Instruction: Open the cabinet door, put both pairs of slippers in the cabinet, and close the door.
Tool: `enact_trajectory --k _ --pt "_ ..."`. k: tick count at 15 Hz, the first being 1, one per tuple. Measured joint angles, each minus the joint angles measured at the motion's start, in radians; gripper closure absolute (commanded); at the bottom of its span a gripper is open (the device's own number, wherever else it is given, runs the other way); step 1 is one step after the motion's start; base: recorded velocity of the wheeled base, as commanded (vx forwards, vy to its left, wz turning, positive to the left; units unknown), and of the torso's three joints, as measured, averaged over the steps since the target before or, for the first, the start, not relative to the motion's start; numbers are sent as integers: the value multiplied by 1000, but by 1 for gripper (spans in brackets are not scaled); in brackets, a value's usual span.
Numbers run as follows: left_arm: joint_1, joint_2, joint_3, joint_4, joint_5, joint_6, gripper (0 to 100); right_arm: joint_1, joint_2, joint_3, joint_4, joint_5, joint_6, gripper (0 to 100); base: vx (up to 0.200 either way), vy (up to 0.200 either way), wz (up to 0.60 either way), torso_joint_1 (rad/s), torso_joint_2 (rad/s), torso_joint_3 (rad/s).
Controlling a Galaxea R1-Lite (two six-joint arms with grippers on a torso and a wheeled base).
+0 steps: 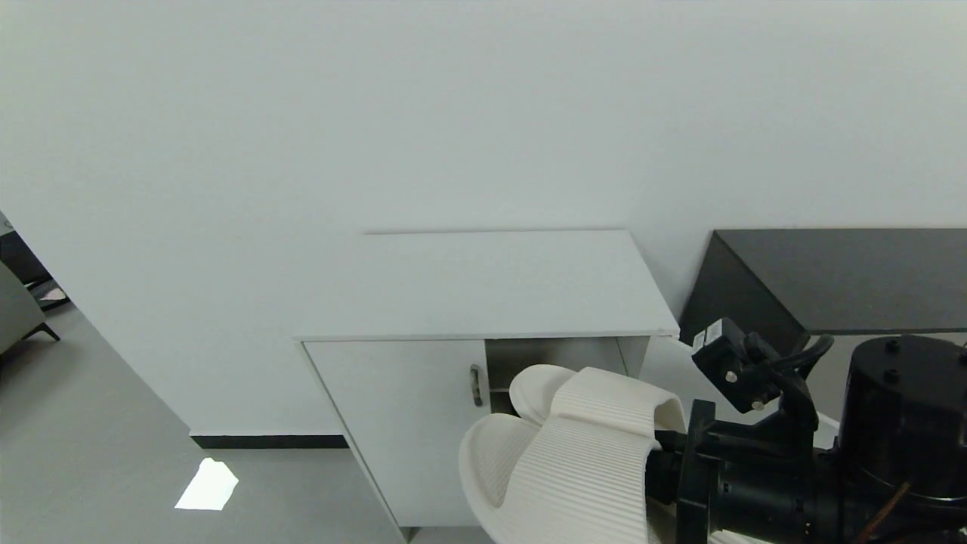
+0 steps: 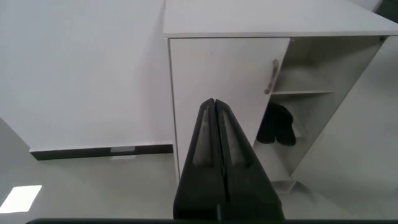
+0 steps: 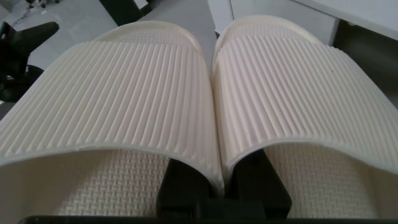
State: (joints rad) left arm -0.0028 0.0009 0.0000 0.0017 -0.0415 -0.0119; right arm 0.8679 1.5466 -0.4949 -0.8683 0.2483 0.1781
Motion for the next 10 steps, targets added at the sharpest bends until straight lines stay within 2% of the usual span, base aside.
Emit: enact_trajectory --k 8,10 --pt "0 0 0 0 0 -1 100 0 1 7 -12 0 0 100 0 0 0 0 0 0" --pt "-1 0 0 0 0 -1 100 1 3 11 -15 0 -1 100 0 0 0 -139 290 149"
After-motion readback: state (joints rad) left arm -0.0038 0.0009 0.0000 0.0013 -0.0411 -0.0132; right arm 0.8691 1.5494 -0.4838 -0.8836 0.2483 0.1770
